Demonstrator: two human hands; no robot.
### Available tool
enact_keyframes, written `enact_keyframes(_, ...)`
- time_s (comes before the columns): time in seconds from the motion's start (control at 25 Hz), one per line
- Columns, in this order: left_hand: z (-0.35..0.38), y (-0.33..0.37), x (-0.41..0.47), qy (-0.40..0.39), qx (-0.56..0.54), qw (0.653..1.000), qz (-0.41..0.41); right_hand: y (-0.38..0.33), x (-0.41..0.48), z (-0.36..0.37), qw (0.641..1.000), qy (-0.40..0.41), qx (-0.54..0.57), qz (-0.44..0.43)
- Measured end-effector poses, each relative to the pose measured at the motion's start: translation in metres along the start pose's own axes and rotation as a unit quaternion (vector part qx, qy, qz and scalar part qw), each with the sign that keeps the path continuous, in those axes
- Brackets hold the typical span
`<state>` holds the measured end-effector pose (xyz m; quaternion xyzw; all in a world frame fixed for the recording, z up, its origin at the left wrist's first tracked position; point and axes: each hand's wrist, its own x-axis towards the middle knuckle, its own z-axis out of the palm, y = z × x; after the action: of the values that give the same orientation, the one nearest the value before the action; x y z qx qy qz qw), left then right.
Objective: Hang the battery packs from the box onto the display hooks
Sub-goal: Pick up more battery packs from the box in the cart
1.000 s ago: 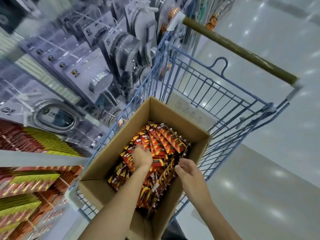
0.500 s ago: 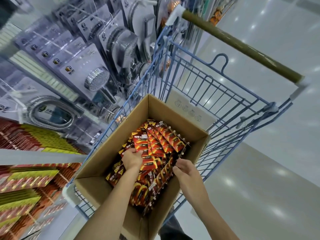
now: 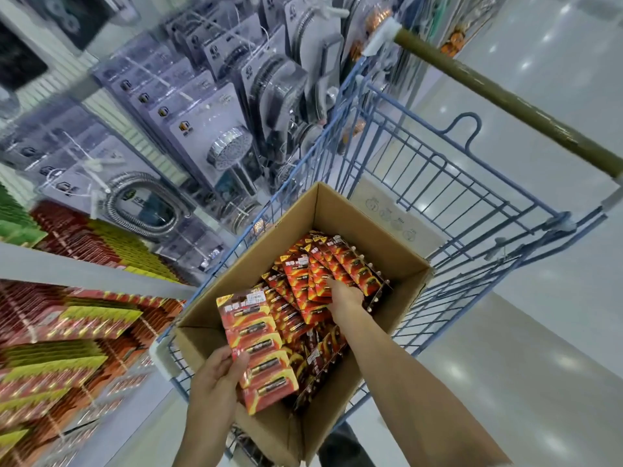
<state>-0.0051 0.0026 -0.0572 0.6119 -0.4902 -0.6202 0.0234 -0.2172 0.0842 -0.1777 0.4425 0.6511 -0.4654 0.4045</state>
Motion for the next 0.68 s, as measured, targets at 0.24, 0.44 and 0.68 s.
enact_keyframes(0.24,-0.030,-0.008,-0.003,0.037,-0.042,0.998,-0.021,0.006,0.008,0.015,0.997,0.058,0.038,-0.031)
enact_keyframes(0.44,-0.043,-0.003,0.003,0.043,-0.095,0.995,-0.010,0.025,-0.013,-0.002,0.995,0.054,0.076,-0.024)
enact_keyframes(0.68,-0.063,0.010,-0.002,-0.030,-0.137,0.989,0.040,0.053,-0.082,-0.031,0.984,-0.151,0.099,0.007)
